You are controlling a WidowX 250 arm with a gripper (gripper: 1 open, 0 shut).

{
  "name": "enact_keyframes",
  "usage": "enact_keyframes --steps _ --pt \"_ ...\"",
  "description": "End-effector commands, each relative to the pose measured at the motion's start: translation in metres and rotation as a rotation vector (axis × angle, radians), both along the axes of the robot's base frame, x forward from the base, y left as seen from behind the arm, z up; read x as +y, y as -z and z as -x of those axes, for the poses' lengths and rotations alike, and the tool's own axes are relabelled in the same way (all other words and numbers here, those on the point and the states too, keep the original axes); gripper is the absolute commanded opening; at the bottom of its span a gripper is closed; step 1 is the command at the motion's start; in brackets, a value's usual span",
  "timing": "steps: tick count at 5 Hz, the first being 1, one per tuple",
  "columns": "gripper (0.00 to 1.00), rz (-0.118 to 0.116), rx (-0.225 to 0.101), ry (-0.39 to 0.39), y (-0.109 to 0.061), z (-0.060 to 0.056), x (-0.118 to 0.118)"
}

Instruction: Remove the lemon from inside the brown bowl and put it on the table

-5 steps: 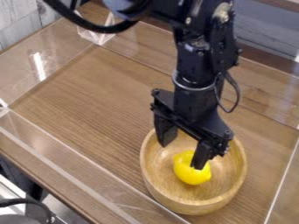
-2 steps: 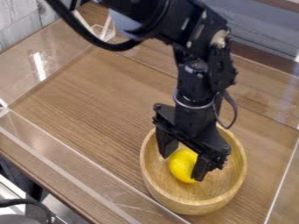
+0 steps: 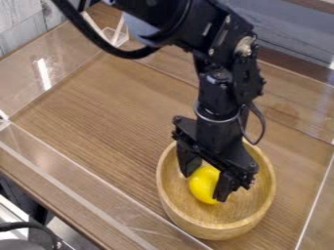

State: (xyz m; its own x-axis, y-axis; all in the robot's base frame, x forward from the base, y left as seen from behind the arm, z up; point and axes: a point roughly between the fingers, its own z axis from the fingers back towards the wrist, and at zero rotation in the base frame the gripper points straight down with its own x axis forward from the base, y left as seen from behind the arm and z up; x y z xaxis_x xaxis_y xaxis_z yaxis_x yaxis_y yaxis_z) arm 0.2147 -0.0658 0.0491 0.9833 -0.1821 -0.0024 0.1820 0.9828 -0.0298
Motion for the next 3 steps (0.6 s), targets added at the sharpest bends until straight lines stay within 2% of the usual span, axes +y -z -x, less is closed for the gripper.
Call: enact_keyframes --steps 1,3 --pt "0.0 0.008 -0.01 -0.003 -0.0051 -0.002 0.0007" --pt "0.0 0.012 -0.001 -0.005 -0.0097 -0.0018 0.0033"
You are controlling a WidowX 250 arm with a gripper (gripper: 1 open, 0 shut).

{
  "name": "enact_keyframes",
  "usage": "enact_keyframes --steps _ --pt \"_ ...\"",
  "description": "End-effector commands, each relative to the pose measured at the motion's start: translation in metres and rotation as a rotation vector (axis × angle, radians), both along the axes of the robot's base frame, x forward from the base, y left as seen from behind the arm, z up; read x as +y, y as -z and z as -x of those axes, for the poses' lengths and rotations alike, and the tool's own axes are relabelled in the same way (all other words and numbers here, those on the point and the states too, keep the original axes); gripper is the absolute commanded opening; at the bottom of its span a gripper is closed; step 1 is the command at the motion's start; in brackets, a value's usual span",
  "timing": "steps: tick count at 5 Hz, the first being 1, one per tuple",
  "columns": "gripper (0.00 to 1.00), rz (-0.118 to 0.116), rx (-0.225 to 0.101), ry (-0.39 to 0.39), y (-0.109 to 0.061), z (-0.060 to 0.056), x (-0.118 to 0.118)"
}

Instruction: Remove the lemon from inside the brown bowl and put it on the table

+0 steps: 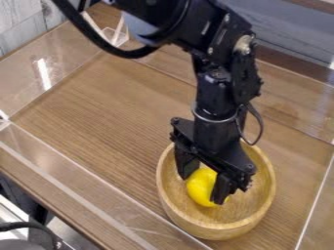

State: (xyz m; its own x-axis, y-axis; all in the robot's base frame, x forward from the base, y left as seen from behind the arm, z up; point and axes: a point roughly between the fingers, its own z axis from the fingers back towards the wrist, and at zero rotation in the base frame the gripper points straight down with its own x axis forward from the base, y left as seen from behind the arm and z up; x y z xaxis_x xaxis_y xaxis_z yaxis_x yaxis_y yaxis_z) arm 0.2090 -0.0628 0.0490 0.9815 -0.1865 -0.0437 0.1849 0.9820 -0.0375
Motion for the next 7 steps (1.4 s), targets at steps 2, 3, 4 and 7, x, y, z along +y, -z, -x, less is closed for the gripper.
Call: enact_keyframes --steps 2,3,4,7 --pt "0.0 0.019 -0.036 -0.012 -0.015 -0.008 0.003" --pt "0.0 0.023 -0.034 -0.012 -0.017 -0.008 0.004" --pt "0.0 0.027 -0.031 -0.01 -0.019 -0.008 0.005" --pt "0.0 0.036 -0.027 -0.004 -0.024 -0.008 0.008"
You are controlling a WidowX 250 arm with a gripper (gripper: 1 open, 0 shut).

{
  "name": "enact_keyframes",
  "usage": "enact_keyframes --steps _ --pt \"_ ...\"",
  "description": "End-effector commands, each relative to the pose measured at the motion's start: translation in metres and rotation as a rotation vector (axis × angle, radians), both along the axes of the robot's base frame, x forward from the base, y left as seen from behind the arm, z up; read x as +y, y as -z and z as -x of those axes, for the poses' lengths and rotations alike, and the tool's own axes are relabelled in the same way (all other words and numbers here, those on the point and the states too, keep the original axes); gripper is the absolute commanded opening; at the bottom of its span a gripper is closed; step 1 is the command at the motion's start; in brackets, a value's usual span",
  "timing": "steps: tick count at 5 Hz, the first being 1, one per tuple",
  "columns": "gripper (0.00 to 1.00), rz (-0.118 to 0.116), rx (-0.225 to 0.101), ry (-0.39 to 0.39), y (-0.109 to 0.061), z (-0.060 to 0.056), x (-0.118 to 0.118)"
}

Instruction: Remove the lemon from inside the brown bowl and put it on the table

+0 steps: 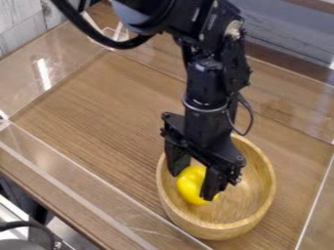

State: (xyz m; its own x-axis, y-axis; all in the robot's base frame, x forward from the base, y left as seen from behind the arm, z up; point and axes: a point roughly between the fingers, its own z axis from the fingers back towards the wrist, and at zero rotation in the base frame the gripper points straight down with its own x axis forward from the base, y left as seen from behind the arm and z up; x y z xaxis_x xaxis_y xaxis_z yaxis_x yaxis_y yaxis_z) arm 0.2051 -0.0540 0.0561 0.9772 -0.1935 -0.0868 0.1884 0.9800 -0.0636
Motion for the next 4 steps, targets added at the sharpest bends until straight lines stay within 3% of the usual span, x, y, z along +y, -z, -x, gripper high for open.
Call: enact_keyframes --steps 1,4 --pt "0.0 0.022 -0.075 -0.009 -0.0168 -0.0122 0.0003" --pt "0.0 0.032 -0.067 -0.006 -0.0215 -0.0104 0.0037"
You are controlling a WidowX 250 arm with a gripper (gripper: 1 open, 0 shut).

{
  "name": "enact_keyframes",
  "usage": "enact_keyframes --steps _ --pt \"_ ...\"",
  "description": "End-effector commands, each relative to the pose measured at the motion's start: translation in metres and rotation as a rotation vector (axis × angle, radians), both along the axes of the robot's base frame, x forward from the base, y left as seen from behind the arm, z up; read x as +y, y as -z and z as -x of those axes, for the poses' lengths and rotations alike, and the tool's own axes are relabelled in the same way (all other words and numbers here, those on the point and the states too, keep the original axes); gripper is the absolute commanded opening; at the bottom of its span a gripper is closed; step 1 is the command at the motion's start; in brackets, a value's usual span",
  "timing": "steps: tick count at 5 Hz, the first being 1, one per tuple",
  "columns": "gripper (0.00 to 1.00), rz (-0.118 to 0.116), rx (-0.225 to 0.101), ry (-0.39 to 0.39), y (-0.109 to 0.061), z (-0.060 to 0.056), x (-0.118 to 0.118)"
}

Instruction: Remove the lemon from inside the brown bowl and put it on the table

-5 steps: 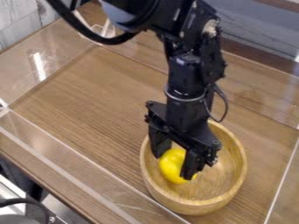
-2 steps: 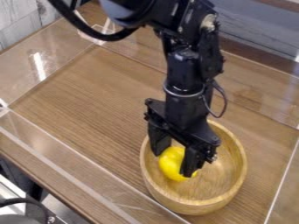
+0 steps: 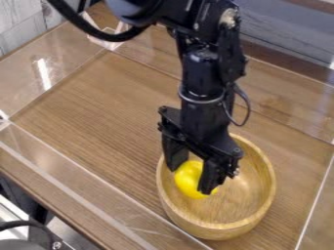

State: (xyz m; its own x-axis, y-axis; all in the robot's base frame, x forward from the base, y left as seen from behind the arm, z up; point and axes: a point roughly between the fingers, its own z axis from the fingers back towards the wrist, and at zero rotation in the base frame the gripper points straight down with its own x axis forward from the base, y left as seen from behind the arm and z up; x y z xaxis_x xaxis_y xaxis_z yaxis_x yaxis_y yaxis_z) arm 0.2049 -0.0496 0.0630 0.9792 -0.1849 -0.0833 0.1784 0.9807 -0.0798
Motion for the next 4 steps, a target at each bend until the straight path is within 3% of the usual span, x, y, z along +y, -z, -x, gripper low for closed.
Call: enact_keyframes --steps 1,4 --pt "0.0 0.016 -0.063 0.003 -0.0167 -0.0098 0.0016" --pt "0.0 0.021 -0.058 -0.009 -0.0215 -0.0073 0.0087"
